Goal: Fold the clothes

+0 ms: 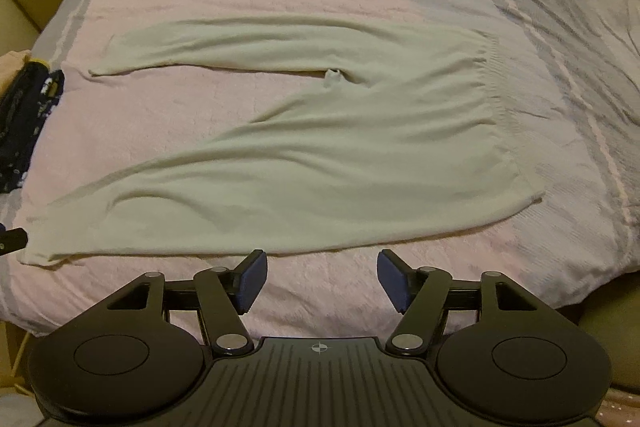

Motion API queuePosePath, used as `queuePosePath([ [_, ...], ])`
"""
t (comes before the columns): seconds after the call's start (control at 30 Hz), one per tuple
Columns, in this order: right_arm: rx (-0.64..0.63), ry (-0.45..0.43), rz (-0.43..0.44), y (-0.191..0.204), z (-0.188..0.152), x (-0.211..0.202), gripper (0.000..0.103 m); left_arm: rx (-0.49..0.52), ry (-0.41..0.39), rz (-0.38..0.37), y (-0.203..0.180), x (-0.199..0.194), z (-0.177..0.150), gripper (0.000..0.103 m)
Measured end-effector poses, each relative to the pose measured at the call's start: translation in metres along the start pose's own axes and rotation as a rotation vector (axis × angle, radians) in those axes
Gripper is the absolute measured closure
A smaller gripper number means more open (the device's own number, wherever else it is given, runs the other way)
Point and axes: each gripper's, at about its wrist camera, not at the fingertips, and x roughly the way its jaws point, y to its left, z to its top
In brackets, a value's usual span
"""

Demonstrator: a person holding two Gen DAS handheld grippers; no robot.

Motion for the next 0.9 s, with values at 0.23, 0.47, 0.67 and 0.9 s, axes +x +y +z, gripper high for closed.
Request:
queuePosePath([
  [0.23,0.004,0.002,-0.019,0.011,0.002,-0.004,0.038,0.003,0.017,-0.004,0.014,-0.007,0.001,0.059],
  [0.47,0.015,0.002,-0.04,0.022,0.008,-0.003,0.038,0.021,0.029,-0.021,0.034,-0.001,0.011,0.059],
  [0.67,0.025,-0.109,-0.049,-0.006,0.03,0.008,0.038,-0.023,-0.035,-0.154,0.06,0.025,0.019,0.065],
  [0.9,0.036,-0.238,-0.06,-0.039,0.056,0.022,0.038,0.069,-0.092,-0.18,0.059,0.065,0.065,0.069],
])
